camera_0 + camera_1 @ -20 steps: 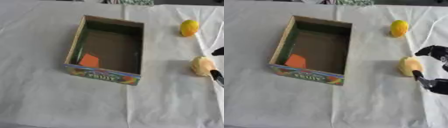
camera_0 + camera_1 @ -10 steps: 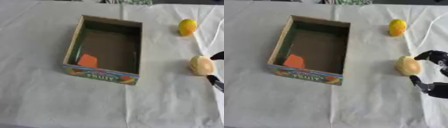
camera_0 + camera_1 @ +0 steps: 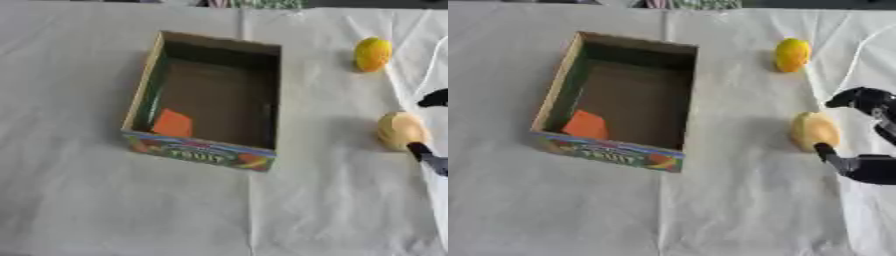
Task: Pick up objects on the table and place them in the box.
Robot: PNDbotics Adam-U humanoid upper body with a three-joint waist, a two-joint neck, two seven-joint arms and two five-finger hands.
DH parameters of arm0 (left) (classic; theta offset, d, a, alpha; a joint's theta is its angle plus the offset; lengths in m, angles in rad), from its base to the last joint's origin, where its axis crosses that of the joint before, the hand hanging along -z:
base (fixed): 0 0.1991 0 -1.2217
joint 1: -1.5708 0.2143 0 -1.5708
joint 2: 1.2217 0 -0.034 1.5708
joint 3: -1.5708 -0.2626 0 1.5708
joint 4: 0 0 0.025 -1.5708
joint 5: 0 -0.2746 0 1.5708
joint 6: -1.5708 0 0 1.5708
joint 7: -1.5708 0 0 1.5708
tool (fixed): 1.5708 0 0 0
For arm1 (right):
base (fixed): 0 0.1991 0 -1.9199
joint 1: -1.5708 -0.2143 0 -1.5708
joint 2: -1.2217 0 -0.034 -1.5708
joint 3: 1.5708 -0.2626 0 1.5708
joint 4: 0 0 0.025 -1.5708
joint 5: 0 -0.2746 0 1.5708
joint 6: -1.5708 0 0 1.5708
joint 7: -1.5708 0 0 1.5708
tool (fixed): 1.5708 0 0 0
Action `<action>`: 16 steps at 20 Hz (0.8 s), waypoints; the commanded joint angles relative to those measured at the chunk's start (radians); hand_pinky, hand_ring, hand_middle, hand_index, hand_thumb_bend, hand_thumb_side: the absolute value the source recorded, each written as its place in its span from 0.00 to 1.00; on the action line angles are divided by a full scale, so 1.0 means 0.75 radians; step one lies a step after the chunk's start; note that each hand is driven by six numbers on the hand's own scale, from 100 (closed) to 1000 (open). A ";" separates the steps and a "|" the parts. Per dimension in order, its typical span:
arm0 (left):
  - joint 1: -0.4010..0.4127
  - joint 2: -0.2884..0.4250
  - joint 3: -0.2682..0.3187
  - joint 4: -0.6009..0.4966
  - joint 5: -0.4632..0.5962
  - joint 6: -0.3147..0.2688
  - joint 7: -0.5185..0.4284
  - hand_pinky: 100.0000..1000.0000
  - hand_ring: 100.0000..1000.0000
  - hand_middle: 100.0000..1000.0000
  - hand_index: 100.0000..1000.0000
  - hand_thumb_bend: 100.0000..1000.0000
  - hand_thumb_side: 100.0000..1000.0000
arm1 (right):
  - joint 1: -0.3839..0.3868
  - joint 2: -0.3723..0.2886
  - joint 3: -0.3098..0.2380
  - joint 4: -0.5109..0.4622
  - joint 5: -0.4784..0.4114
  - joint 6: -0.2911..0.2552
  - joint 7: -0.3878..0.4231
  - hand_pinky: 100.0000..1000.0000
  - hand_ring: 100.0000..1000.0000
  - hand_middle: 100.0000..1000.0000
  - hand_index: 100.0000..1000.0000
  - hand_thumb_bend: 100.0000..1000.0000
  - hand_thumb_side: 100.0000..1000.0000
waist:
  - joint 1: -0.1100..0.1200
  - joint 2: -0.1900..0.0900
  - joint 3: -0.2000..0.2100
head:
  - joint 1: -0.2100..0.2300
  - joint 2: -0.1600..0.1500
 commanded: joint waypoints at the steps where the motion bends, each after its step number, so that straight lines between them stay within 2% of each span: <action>1: -0.010 0.021 0.004 -0.026 0.004 0.006 -0.001 0.72 0.76 0.74 0.85 0.13 0.52 | -0.019 -0.030 -0.013 -0.020 0.000 0.015 0.036 0.91 0.91 0.83 0.84 0.24 0.37 | 0.001 -0.017 0.000 | -0.005 -0.012; 4: -0.011 0.017 0.001 -0.026 0.009 0.010 -0.002 0.72 0.76 0.74 0.85 0.13 0.52 | -0.040 -0.038 -0.008 -0.020 0.004 0.037 0.070 0.91 0.92 0.84 0.85 0.25 0.37 | 0.002 -0.016 0.001 | -0.009 -0.015; 8: -0.012 0.012 -0.001 -0.026 0.014 0.012 -0.005 0.72 0.76 0.74 0.85 0.12 0.53 | -0.074 -0.048 0.000 -0.020 -0.019 0.087 0.121 0.91 0.92 0.84 0.85 0.27 0.32 | 0.006 -0.013 0.007 | -0.018 -0.019; 16: -0.017 -0.001 -0.004 -0.026 0.025 0.015 -0.009 0.72 0.76 0.74 0.85 0.12 0.53 | -0.123 -0.054 0.022 -0.020 -0.028 0.170 0.173 0.91 0.92 0.85 0.87 0.30 0.29 | 0.013 0.002 0.020 | -0.034 -0.028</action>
